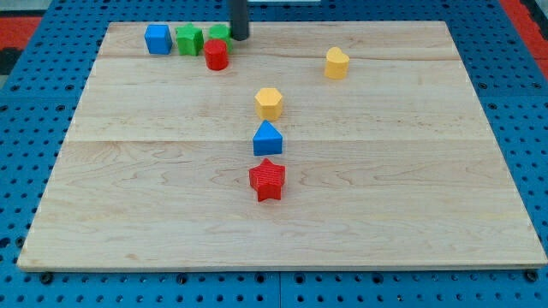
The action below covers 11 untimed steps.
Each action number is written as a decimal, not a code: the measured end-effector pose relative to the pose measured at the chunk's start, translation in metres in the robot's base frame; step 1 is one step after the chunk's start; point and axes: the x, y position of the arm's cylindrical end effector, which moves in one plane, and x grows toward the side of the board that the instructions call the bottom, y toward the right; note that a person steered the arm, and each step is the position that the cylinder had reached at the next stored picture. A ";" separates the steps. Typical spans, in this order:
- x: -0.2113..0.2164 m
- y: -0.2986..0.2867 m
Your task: Move the yellow heart towards the center
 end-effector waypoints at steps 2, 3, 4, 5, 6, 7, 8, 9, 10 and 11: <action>0.001 0.001; 0.001 0.003; 0.001 0.003; 0.001 0.028; 0.010 0.085; 0.028 0.101; 0.042 0.099; 0.031 0.134; 0.030 0.177; 0.054 0.201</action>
